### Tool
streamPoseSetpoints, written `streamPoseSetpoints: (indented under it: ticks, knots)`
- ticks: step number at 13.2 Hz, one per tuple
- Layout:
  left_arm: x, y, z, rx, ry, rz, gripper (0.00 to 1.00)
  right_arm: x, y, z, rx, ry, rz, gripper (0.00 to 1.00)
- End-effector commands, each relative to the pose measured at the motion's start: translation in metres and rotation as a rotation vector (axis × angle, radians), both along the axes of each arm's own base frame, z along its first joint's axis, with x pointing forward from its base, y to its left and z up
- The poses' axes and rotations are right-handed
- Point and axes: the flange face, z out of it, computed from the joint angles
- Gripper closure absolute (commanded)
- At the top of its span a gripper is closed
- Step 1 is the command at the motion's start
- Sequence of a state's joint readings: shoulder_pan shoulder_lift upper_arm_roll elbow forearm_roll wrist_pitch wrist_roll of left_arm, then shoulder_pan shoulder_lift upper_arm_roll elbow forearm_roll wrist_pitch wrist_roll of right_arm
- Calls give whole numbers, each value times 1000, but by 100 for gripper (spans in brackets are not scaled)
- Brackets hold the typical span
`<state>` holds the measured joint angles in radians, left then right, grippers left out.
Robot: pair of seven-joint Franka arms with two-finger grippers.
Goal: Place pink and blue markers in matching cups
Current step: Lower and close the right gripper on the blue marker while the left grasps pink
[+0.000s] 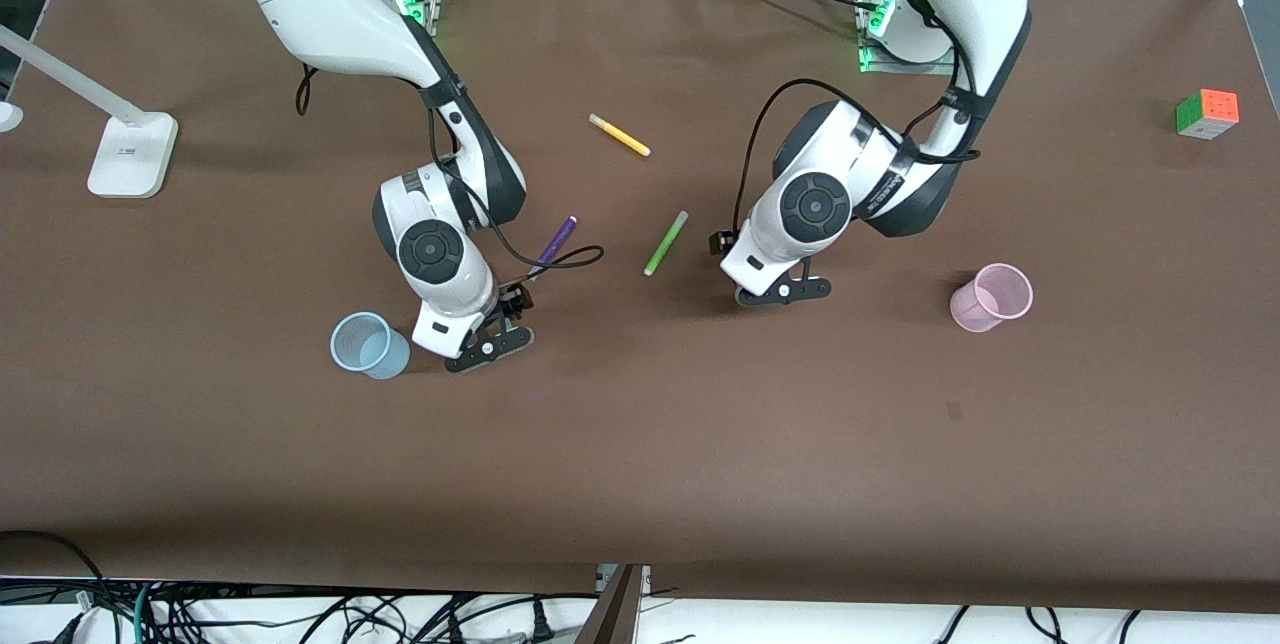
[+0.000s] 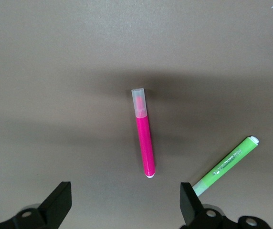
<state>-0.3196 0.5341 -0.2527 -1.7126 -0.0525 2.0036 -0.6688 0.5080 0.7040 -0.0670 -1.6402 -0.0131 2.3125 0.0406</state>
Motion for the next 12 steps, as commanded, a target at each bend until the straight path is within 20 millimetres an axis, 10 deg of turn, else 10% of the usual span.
streamPoseSetpoints:
  ticks: [1, 12]
  knots:
    - [0, 10, 8, 2, 4, 7, 0, -5, 2, -3, 3, -7, 4, 0]
    - [-17, -16, -76, 13, 19, 10, 0, -14, -1, -20, 18, -36, 27, 12]
